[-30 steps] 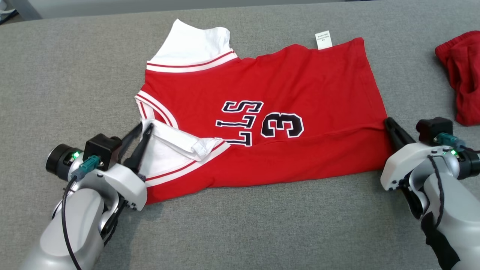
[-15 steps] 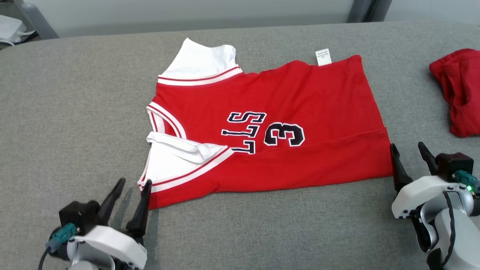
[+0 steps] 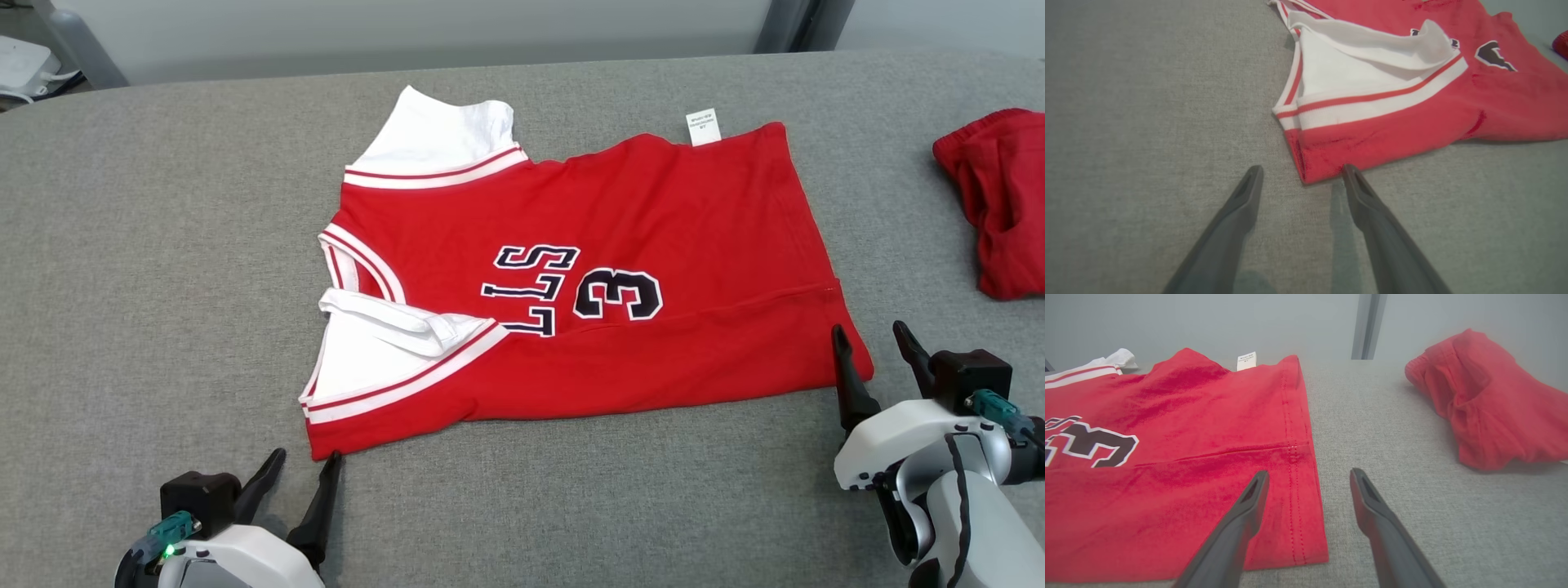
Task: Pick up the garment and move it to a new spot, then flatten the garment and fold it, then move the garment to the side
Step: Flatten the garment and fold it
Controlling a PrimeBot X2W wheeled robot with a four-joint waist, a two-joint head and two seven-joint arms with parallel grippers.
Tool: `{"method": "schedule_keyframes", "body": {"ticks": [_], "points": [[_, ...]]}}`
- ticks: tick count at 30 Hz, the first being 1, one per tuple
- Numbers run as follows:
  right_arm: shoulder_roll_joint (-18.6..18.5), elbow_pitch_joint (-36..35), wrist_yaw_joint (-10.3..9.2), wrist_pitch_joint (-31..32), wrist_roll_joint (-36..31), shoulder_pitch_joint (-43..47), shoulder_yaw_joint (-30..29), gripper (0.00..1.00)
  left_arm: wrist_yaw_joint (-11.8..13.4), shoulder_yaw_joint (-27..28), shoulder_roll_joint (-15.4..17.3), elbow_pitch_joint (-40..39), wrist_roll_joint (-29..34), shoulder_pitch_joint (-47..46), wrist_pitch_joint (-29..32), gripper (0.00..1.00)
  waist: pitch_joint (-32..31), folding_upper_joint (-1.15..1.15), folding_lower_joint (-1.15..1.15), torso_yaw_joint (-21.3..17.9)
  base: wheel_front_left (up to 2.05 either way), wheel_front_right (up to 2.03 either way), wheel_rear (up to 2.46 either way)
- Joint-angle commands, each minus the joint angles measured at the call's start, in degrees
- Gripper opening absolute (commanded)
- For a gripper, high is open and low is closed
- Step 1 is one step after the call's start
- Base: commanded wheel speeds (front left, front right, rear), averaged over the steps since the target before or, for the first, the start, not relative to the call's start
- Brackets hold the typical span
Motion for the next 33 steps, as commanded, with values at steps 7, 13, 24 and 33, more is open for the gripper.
{"method": "schedule_keyframes", "body": {"ticks": [7, 13, 24, 33], "points": [[-0.6, -1.5, -0.01, -0.8, 0.1, 0.1, 2.0, 1.0, 0.4, 1.6, 1.5, 2.4, 0.3, -3.7, -1.4, 0.45, 0.7, 0.0, 0.0, -0.9, 0.0, 0.0, 0.0], [-1.2, -1.6, -0.01, -0.8, 0.2, -0.1, 2.0, 1.0, -2.2, -0.2, 1.7, 3.6, 0.3, -4.7, -1.6, 0.0, 1.1, 0.0, 0.0, -1.2, 0.0, 0.0, 0.0], [-0.1, 5.8, -0.01, -0.8, 5.6, -1.2, 5.6, 1.0, -3.0, -1.0, 3.7, 4.1, 0.8, -4.8, -2.6, 0.0, 0.9, 0.0, 0.0, -0.5, 0.0, 0.0, 0.0], [-0.5, 10.7, -0.01, -0.8, 8.8, -3.1, 8.4, 0.0, -3.0, -1.8, 3.8, 3.4, 0.8, -4.9, -2.6, 0.0, 0.8, 0.0, 0.0, 0.3, 0.0, 0.0, 0.0]]}}
